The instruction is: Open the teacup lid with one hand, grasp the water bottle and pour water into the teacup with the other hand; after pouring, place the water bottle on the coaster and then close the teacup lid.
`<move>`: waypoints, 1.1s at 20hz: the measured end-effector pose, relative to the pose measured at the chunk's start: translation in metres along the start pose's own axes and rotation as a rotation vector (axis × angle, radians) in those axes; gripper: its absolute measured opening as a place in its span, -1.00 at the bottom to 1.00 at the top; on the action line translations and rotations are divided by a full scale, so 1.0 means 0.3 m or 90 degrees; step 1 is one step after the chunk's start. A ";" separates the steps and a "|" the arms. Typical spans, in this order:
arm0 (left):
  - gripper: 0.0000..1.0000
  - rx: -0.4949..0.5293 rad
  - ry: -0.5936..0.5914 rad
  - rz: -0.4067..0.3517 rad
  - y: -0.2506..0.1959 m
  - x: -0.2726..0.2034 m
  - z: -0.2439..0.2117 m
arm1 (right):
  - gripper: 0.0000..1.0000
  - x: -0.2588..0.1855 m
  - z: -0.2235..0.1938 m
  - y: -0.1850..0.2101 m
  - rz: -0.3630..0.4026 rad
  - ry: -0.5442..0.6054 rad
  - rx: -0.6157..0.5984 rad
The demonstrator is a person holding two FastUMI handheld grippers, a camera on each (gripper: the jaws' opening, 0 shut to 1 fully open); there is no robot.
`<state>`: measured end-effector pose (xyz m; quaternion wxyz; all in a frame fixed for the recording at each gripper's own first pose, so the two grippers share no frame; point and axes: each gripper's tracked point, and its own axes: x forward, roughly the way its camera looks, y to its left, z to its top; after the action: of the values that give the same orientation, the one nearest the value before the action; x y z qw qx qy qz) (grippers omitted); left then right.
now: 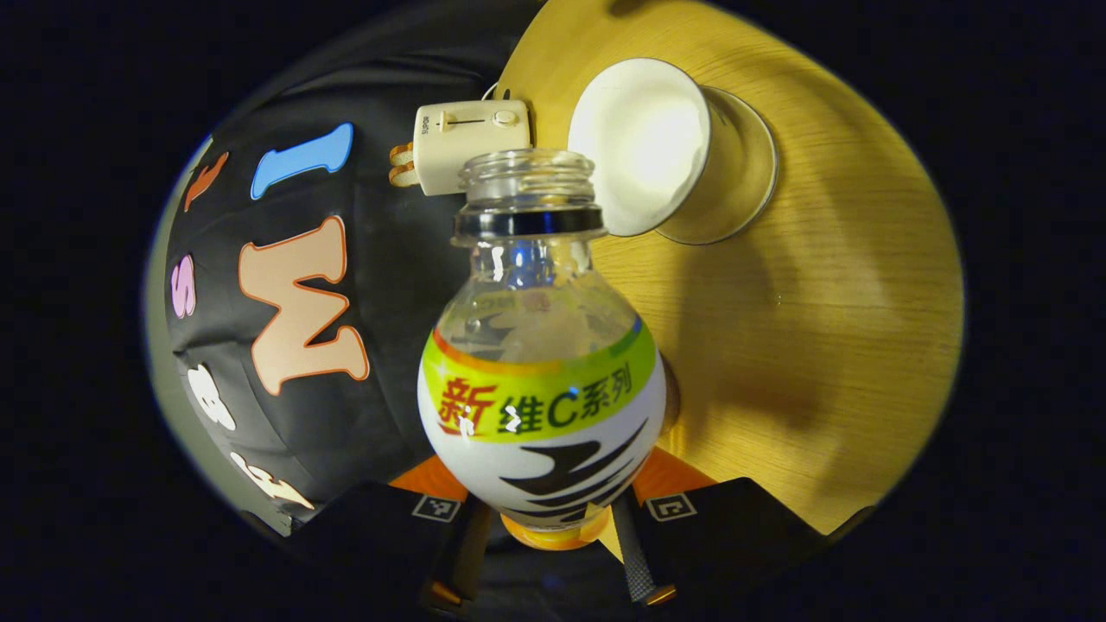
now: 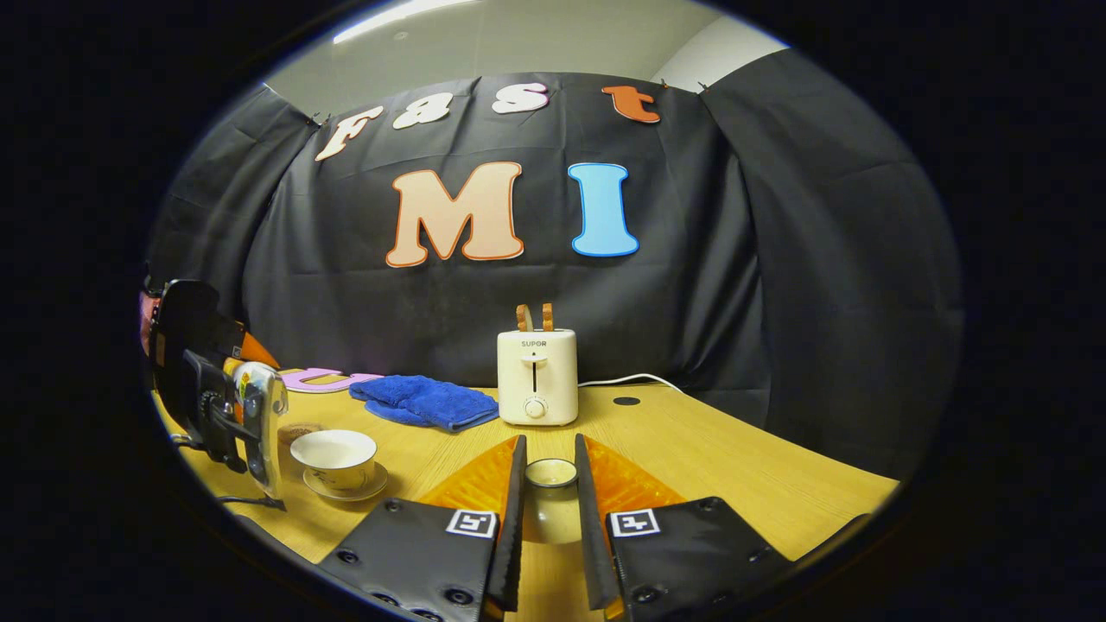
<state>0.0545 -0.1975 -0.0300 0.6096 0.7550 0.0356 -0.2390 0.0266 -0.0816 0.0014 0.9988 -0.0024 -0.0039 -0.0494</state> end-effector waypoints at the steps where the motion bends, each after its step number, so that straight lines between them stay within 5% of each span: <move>1: 0.24 0.011 0.001 -0.001 0.006 0.008 0.007 | -0.33 0.002 -0.001 0.000 0.000 0.000 0.000; 11: 0.24 0.151 0.042 0.005 0.075 0.038 0.047 | -0.33 0.001 -0.001 -0.006 -0.001 0.001 0.000; 22: 0.24 0.220 0.084 0.012 0.165 0.019 0.043 | -0.33 0.000 -0.003 -0.007 -0.002 0.001 0.000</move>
<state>0.0726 -0.2236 0.0104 0.4697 0.8626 0.0267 -0.1860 0.0265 -0.0838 0.0006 0.9987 -0.0023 -0.0029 -0.0508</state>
